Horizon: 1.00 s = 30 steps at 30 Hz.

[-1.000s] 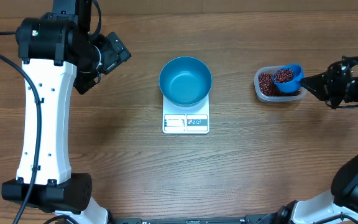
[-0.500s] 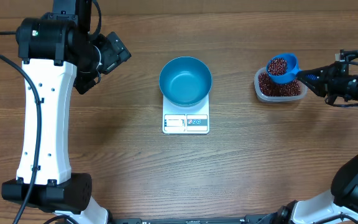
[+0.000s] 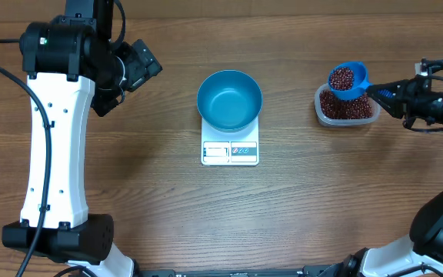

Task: Scoop item into bowl and weigh 150g on scale
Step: 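Lift the filled blue scoop up out of the tub with the right gripper, then swing the left arm over to the scale's front buttons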

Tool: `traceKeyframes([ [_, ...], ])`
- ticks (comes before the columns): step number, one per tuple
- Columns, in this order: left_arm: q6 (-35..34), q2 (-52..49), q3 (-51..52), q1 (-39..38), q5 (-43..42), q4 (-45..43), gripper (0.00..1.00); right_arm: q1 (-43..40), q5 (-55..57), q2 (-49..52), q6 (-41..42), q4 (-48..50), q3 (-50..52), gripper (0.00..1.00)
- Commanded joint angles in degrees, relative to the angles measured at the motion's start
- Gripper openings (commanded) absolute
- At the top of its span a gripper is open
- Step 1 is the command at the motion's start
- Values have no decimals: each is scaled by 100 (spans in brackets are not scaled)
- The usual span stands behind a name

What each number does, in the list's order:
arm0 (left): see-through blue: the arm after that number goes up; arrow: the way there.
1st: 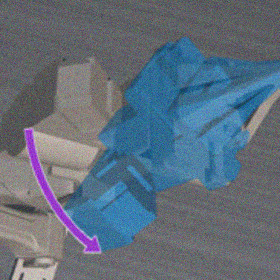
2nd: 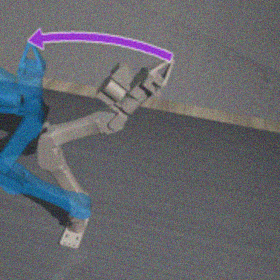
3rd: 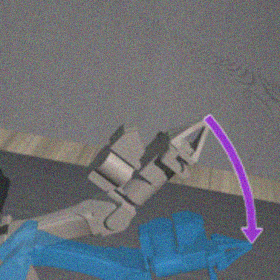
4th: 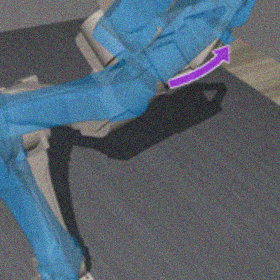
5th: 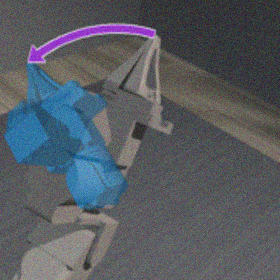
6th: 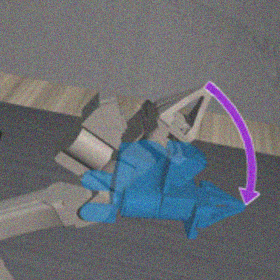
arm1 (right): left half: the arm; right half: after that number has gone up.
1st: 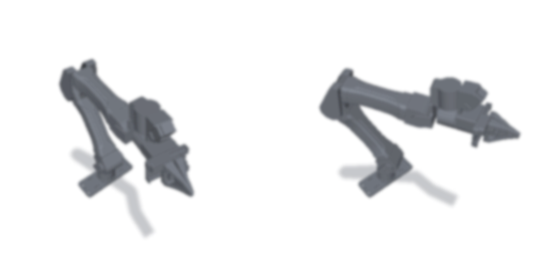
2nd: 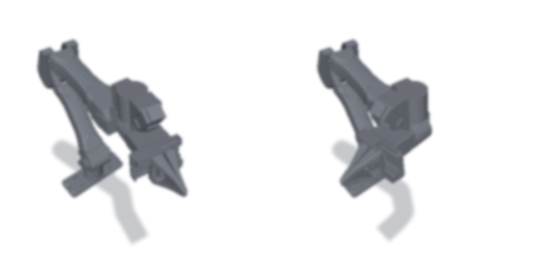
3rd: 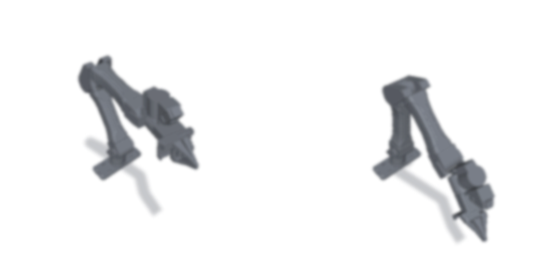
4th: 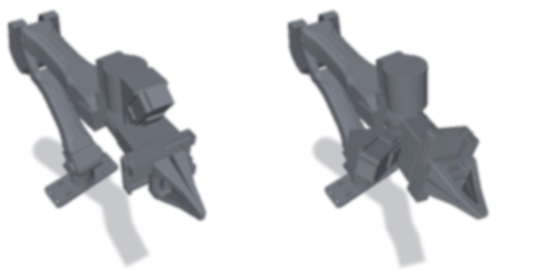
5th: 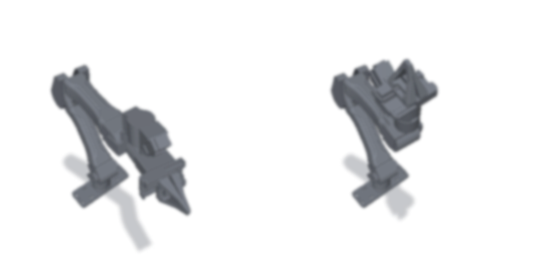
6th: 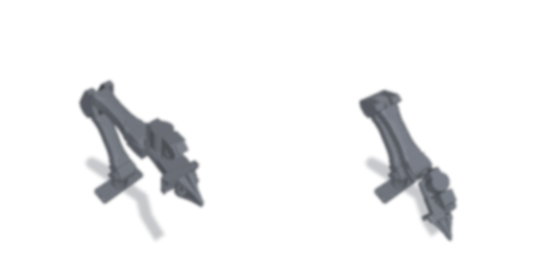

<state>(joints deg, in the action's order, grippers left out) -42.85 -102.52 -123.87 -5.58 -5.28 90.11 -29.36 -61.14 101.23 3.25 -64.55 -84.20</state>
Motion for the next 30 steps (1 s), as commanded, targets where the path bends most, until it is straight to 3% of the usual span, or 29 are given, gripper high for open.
traceKeyframes([
  [1,131,63,-79,-7,85,-37,100,-195,-363,37,-168,-15,-13,4],
  [20,105,63,-79,-7,74,-63,100,-382,-365,37,-404,-223,-11,4],
  [21,144,63,-79,-7,79,-2,95,-382,-363,37,-455,-225,-11,4],
  [23,417,63,-76,-17,57,11,88,-382,-361,37,-468,-225,-13,4],
  [27,1464,63,-76,-232,55,9,88,-382,-343,37,-490,-223,-11,4],
  [30,2796,63,-72,-673,35,83,92,-382,-341,37,-487,-223,-13,4],
])
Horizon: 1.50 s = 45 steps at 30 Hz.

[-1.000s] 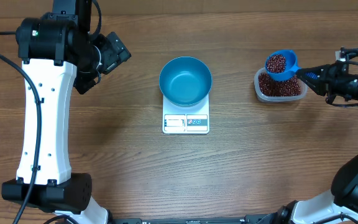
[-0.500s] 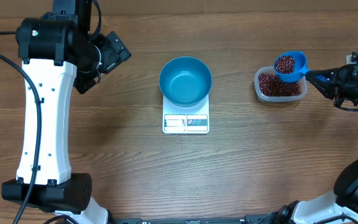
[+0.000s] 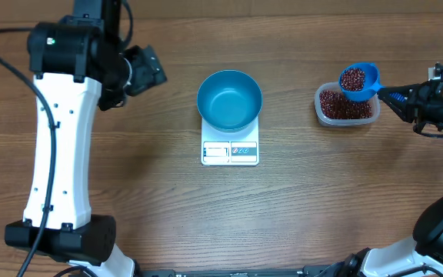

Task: Scoop item into bowl and weigh 150g on scale
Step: 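Swing the left arm over to the scale's front buttons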

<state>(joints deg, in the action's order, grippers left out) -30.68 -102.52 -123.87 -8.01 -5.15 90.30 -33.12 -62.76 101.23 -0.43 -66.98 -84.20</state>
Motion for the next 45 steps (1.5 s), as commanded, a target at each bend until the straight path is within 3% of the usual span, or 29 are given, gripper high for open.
traceKeyframes([
  [1,1888,63,-72,-562,13,111,92,-7,-179,37,-120,20,-11,4],
  [3,2376,63,-72,-828,31,203,93,-7,-179,37,-120,20,-11,4],
  [5,2673,63,-72,-1095,66,208,100,-7,-179,37,-120,20,-11,4],
  [16,2542,39,-63,-1580,-229,-282,100,-7,-114,37,-120,20,-13,4],
  [19,2861,-59,-42,-1635,-188,-256,100,-7,-116,37,-120,20,-13,4],
  [25,3289,-350,378,-1880,-195,-334,87,-7,-109,37,-140,20,-13,4],
  [29,3473,-448,929,-2166,-184,-693,67,-7,-85,37,-140,22,-11,4],
  [32,3480,-466,1392,-2350,-173,-1080,36,-7,-28,37,-140,20,-11,4],
  [34,3480,-466,1731,-2444,-175,-1355,11,-7,2,37,-142,20,-11,4],
  [35,3477,-466,1878,-2483,-177,-1467,4,-7,17,37,-142,20,-13,4],
  [45,3628,-461,3021,-3012,-144,-2765,5,-7,72,37,-140,20,-11,4],
])
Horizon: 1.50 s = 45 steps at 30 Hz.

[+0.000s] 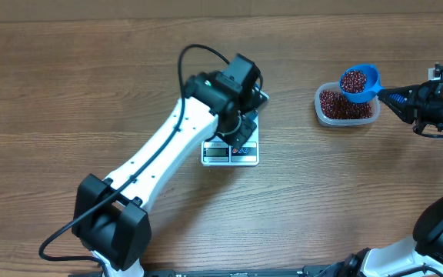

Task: Scoop item into bowl and weigh 150g on scale
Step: 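Swing the left arm over to the scale's front buttons, then lower the left gripper tip onto the scale's button panel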

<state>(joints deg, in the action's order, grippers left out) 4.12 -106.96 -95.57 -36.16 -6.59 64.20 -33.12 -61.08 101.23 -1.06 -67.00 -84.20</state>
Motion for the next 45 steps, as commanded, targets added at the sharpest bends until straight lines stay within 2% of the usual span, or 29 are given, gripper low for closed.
traceKeyframes([
  [1,149,-17,247,-258,9,-238,5,-7,-46,37,-76,20,-13,4],
  [6,70,70,584,-525,354,-704,4,-7,61,37,-74,20,-11,4],
  [13,-76,551,1246,-621,363,-1416,5,-7,61,37,-74,24,-11,4],
  [21,-579,1121,2286,-619,439,-2518,4,-7,63,37,-76,26,-11,4],
  [28,-605,942,2347,-619,1003,-2474,4,-7,61,37,-76,66,-11,4],
  [40,-732,664,2385,-619,1043,-2490,4,0,61,37,-76,63,-13,4],
  [45,-575,363,2433,-614,1119,-2675,4,0,61,37,-76,63,-13,4],
])
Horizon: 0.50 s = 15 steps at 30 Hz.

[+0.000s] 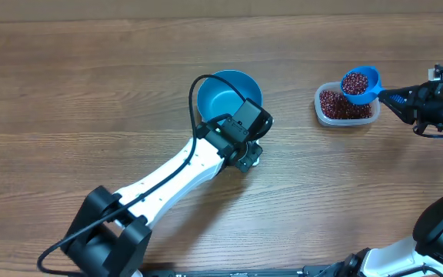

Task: Scoop item into bowl and weigh 150g on scale
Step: 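Lower the left gripper tip onto the scale's button panel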

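Note:
The blue bowl [228, 94] stands empty at the table's middle. The scale under it is hidden by my left arm. My left gripper [250, 159] hangs over the scale's front panel, just near of the bowl, and its fingers are too dark to read. A blue scoop [359, 82] heaped with red beans hovers over the far right corner of the clear bean container [345, 105]. My right gripper [401, 96] is shut on the scoop's handle.
The left arm's white link [168, 178] runs diagonally from the near left towards the scale. The right arm's dark wrist and cables [441, 108] sit at the right edge.
My left wrist was over the bowl and covered it. It now sits nearer, over the scale's front, and the bowl shows again. The right gripper and the scoop have not moved.
At first the left arm stood upright at the far left while my right gripper held the full scoop above the container. The scoop then shifted slightly right and stayed. The left arm came over the bowl, and is now above the scale's front.

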Tool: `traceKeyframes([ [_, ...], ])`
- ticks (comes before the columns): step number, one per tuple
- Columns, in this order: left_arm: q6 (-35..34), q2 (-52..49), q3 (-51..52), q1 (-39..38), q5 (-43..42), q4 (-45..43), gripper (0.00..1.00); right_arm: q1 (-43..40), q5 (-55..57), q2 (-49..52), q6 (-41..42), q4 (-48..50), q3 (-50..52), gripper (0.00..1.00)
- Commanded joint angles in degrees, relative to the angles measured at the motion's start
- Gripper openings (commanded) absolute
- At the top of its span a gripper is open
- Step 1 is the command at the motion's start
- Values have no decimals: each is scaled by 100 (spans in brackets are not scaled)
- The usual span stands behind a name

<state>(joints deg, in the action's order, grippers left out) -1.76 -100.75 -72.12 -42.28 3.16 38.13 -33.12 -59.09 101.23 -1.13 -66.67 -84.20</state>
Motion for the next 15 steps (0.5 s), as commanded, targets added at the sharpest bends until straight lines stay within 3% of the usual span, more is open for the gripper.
traceKeyframes([
  [1,39,-321,87,-2,188,-94,4,0,-136,37,-70,31,-13,4],
  [15,197,-492,203,4,494,-426,4,0,-136,37,-70,31,-13,4],
])
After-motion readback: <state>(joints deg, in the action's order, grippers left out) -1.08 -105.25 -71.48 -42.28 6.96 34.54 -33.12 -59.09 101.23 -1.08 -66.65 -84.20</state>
